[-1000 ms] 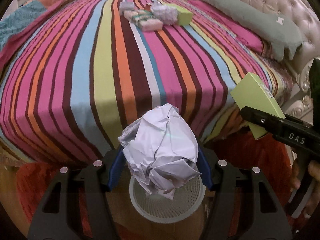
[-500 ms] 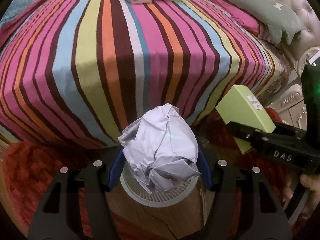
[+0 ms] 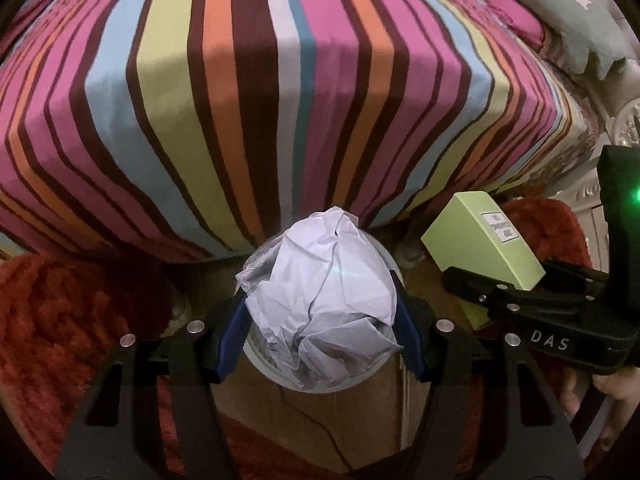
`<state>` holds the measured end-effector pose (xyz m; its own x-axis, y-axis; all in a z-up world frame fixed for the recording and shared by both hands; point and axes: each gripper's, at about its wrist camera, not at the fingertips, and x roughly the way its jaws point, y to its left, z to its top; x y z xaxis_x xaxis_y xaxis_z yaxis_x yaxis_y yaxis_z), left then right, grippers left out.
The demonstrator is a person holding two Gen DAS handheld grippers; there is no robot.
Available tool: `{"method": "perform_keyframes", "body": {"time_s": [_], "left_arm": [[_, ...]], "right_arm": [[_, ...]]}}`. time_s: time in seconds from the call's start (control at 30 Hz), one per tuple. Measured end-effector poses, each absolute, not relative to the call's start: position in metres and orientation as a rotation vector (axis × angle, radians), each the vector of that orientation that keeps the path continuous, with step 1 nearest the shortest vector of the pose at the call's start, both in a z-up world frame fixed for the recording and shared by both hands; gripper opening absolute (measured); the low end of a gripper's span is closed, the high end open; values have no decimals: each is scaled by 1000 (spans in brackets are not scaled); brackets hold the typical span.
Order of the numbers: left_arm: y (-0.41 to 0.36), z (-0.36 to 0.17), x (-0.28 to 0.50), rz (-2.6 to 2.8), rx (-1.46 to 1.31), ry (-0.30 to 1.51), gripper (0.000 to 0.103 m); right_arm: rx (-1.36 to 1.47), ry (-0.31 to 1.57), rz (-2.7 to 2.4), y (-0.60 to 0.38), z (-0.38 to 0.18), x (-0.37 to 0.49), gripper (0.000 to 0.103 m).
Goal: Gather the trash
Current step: 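Drop the paper ball and green box into the wastebasket with both tools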
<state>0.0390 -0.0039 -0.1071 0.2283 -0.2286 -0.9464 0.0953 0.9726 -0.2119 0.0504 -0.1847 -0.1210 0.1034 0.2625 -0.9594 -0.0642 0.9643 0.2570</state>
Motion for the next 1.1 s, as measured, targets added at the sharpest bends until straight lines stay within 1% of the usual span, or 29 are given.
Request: {"method": "perform_keyframes", "body": {"time_s": [0.8,1.1], "left_arm": [[-14,-193,56,-197,-148,1665,62],[-15,-213,53,-210,-143,1759,62]], "right_arm": [[338,1793,209,-184,-213,67,57],[415,1890,178,-191,-242,69,57]]}}
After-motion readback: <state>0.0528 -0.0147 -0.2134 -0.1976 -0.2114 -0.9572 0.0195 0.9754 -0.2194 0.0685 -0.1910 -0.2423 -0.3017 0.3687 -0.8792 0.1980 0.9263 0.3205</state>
